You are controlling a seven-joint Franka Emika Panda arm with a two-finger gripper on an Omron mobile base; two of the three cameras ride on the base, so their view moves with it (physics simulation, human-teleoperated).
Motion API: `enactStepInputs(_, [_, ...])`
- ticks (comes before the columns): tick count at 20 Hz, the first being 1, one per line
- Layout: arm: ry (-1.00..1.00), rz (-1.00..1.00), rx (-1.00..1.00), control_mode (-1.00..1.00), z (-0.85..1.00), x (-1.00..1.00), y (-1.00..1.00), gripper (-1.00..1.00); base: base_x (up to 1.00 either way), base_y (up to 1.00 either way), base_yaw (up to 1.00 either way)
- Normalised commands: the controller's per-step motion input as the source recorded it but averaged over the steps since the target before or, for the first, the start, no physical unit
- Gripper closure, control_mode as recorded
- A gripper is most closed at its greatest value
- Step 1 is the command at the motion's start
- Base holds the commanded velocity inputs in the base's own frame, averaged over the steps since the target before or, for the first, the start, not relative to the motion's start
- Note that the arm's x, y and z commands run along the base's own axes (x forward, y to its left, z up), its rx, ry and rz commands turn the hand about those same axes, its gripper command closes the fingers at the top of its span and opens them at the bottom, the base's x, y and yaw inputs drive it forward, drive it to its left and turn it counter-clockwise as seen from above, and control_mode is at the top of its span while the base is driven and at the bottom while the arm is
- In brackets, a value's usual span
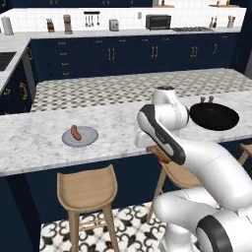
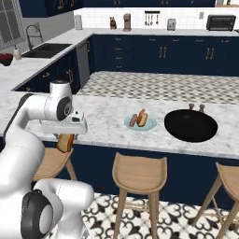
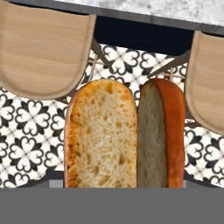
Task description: Place one bun and one sausage from the bowl on each plate.
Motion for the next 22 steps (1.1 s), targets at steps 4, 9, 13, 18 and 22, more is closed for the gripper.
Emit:
enactStepInputs(4, [0.00,0.00,0.00,1.00,0.00,0.00,0.00,1.00,0.55,1.00,-0.01])
enactStepInputs(9, [0.00,0.00,0.00,1.00,0.00,0.00,0.00,1.00,0.56,1.00,0.00])
enactStepInputs(13, [0.00,0.00,0.00,1.00,0.00,0.00,0.00,1.00,0.36,1.00,0.00])
enactStepInputs(18, [0.00,0.00,-0.03,-1.00,0.00,0.71,0.39,1.00,0.09,0.15,0.00])
enactStepInputs(22, [0.06,0.00,-0.02,-1.00,0.00,1.00,0.39,1.00,0.00,0.00,0.00])
